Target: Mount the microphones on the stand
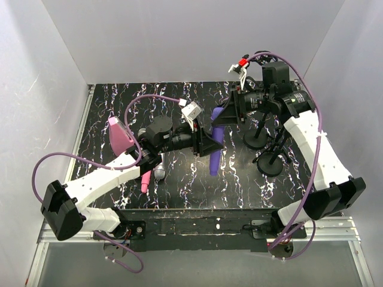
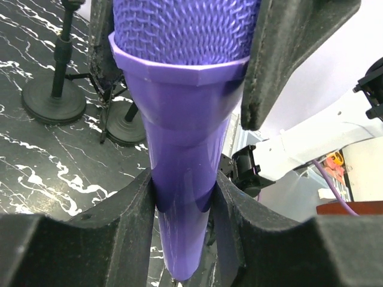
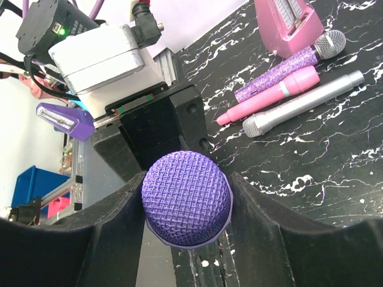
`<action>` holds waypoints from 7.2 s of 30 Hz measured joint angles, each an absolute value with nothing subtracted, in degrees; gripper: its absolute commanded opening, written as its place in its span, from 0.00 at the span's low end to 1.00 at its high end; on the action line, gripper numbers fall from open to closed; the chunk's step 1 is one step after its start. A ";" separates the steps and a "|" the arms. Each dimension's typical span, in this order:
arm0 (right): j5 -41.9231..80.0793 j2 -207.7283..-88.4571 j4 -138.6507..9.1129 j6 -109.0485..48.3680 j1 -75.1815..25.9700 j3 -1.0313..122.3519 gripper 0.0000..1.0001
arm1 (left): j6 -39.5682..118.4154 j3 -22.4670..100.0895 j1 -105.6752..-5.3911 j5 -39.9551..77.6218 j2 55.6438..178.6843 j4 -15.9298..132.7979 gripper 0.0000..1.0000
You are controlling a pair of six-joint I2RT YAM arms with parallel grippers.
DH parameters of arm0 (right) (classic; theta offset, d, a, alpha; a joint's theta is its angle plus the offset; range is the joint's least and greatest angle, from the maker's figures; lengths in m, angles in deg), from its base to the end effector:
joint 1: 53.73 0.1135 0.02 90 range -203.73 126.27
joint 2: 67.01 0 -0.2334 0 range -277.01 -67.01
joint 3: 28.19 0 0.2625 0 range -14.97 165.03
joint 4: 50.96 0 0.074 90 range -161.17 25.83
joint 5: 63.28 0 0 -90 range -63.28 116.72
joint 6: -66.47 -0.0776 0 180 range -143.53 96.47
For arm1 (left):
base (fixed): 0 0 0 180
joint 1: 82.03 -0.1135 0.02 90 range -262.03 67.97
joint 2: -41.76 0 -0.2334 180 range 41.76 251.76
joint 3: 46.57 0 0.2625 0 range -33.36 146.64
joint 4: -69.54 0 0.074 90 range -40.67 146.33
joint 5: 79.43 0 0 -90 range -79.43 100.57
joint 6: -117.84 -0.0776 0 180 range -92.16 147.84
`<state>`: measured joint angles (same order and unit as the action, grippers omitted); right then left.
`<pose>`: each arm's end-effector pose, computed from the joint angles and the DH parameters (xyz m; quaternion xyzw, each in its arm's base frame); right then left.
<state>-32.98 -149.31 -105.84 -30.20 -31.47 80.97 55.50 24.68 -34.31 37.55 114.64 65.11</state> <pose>0.2734 0.1843 0.4102 -0.3548 0.7019 0.5247 0.3258 0.2135 -0.2871 0.3140 0.2795 0.6848 -0.5348 0.4086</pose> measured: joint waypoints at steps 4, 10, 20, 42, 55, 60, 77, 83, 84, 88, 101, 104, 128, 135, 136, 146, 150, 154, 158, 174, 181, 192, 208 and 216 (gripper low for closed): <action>-33.51 -151.85 -107.72 -29.18 -32.17 84.99 0.15 | 56.44 24.62 -34.31 34.49 113.81 64.84 0.98; -34.99 -157.16 -106.81 -30.14 -41.53 97.69 0.15 | 56.38 23.35 -34.35 25.82 104.87 61.28 0.98; -18.12 -168.55 -94.46 -35.60 -53.42 119.19 0.13 | 53.80 20.90 -34.46 13.23 93.29 52.69 0.98; 17.40 -183.43 -85.56 -27.27 -53.24 137.90 0.11 | 53.56 20.44 -34.57 9.62 99.65 46.18 0.98; 15.43 -184.46 -84.95 -28.26 -55.67 133.10 0.11 | 53.60 21.25 -34.57 9.95 99.84 46.24 0.98; 13.90 -184.31 -83.86 -29.39 -55.82 132.24 0.10 | 53.58 21.25 -34.57 9.99 99.84 46.27 0.98; 12.20 -182.95 -85.30 -30.86 -55.84 130.15 0.10 | 53.60 21.23 -34.57 11.48 99.86 46.51 0.98; 13.38 -183.00 -85.32 -30.81 -55.73 128.90 0.18 | 53.60 21.23 -34.57 11.68 99.86 46.51 0.98; 13.51 -183.00 -85.32 -30.81 -55.69 128.86 0.21 | 53.60 21.23 -34.57 11.68 99.89 46.51 0.98; 13.86 -183.02 -85.30 -30.77 -55.58 128.77 0.30 | 53.60 21.23 -34.57 11.89 100.56 47.05 0.98; 15.43 -186.01 -82.35 -31.06 -54.71 128.27 0.38 | 53.60 21.23 -34.57 12.59 102.01 47.53 0.98; 15.95 -186.78 -81.98 -31.10 -54.42 128.03 0.39 | 53.62 21.23 -34.57 12.62 102.01 47.55 0.98; 14.66 -187.41 -80.66 -31.73 -54.36 117.97 0.60 | 54.59 20.51 -34.57 12.75 99.89 47.34 0.98; 13.29 -187.39 -80.84 -32.39 -54.36 115.81 0.77 | 55.57 18.52 -34.57 12.68 95.97 46.75 0.98; 13.22 -187.39 -80.86 -32.32 -54.36 115.81 0.79 | 55.55 18.52 -34.57 12.66 95.49 46.61 0.98; 12.17 -184.55 -81.21 -32.19 -54.36 114.17 0.87 | 55.39 18.41 -34.57 12.53 94.16 45.96 0.98; 11.52 -181.99 -81.23 -32.15 -54.38 113.60 0.88 | 55.24 18.17 -34.57 12.55 94.16 45.94 0.98; 10.75 -179.50 -81.25 -32.13 -54.42 113.49 0.89 | 54.91 17.69 -34.57 12.55 94.14 45.83 0.98; 9.97 -177.12 -81.32 -32.13 -54.46 112.66 0.89 | 54.76 17.65 -34.57 12.66 94.14 45.78 0.98; 2.62 -168.77 -86.39 -29.88 -54.79 104.62 0.92 | 53.69 16.90 -34.57 13.16 92.35 44.89 0.98; -10.06 -156.22 -90.94 -25.07 -54.86 93.58 0.93 | 52.79 16.84 -34.57 13.53 92.56 44.19 0.98; -19.96 -142.32 -100.95 -17.07 -54.84 83.39 0.95 | 51.26 15.48 -34.57 19.17 96.91 46.90 0.98; -22.69 -131.63 -106.13 -16.39 -56.76 73.91 0.95 | 45.84 9.34 -34.57 29.03 119.06 78.15 0.98; -24.74 -130.95 -105.65 -19.56 -58.25 72.97 0.95 | 47.22 9.84 -34.59 28.48 130.70 88.06 0.98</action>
<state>-24.74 -130.95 -105.65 -19.56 -58.25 72.97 47.22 9.84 -34.59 28.48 130.70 88.06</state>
